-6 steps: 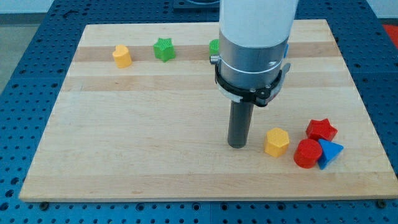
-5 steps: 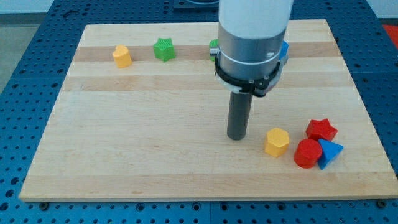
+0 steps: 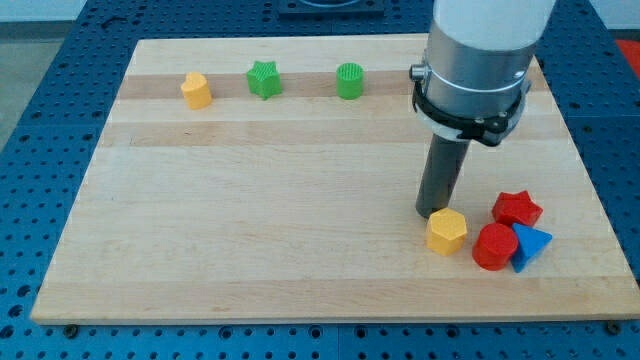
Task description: Slide the yellow hexagon a bit down
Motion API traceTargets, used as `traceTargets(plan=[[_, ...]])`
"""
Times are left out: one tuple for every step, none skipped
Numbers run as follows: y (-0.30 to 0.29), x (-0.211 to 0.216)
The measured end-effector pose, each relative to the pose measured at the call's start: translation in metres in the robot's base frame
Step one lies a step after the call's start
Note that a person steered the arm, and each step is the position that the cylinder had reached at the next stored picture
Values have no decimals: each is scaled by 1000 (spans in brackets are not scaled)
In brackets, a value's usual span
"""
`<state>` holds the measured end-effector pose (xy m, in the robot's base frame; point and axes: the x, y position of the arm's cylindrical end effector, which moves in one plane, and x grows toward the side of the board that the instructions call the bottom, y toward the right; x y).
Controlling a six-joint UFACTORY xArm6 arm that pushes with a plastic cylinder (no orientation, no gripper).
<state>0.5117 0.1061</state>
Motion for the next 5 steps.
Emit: traceTargets(plan=[[0,8],[0,12],[0,12],[-12,4],[-38,-46]])
